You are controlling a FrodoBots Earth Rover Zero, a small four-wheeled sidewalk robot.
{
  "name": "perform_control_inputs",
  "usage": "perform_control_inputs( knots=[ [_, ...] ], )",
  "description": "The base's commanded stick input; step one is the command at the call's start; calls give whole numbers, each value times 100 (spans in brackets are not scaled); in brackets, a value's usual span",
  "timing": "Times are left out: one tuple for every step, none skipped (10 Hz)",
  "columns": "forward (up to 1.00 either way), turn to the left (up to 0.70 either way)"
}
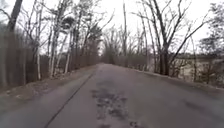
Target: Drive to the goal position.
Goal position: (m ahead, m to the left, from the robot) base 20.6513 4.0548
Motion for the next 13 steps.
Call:
perform_control_inputs(
  knots=[
    [70,35],
    [70,35],
    [70,0],
    [70,0],
    [70,0],
    [70,0],
    [70,0],
    [70,0],
    [70,0],
    [70,26],
    [70,16],
    [70,5],
    [70,0]
  ],
)
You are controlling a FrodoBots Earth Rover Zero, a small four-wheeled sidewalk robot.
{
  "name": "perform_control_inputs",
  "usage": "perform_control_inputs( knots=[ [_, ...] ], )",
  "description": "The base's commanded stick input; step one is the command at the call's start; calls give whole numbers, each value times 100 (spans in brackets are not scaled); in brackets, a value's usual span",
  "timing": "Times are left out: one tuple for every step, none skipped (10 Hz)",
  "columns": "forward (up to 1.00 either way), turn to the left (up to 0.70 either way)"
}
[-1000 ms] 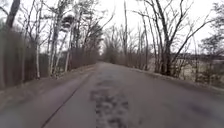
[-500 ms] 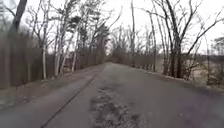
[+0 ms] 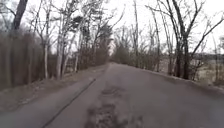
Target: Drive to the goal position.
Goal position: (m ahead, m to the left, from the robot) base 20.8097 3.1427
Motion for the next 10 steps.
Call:
perform_control_inputs(
  knots=[
    [70,0],
    [70,0],
    [70,0],
    [70,0],
    [70,0],
    [70,0],
    [70,0],
    [70,0],
    [70,0],
    [70,-35]
  ],
)
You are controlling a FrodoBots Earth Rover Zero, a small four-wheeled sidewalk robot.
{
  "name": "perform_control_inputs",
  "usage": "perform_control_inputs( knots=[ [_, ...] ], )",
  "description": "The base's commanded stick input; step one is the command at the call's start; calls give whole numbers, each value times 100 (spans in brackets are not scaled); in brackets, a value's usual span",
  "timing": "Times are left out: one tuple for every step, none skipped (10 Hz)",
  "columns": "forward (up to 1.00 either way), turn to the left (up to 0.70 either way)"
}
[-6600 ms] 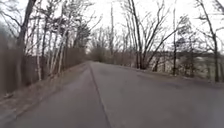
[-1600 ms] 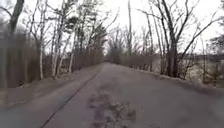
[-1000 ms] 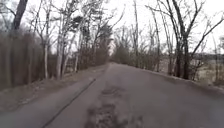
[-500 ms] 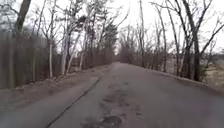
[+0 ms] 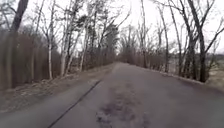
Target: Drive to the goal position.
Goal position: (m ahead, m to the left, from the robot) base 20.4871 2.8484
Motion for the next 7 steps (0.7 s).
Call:
perform_control_inputs(
  knots=[
    [70,-35],
    [70,-35],
    [70,0],
    [70,0],
    [70,0],
    [70,0],
    [70,0]
  ],
)
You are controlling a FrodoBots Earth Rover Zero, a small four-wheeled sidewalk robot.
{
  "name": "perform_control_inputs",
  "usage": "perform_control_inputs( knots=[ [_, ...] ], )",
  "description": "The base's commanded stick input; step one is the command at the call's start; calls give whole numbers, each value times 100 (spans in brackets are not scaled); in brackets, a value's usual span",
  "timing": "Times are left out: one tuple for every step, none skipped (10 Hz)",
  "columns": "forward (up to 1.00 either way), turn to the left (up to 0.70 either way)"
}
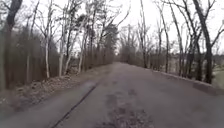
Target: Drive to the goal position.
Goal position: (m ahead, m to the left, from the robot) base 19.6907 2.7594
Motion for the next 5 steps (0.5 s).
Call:
perform_control_inputs(
  knots=[
    [70,0],
    [70,0],
    [70,-9],
    [70,-20],
    [70,-31]
  ],
)
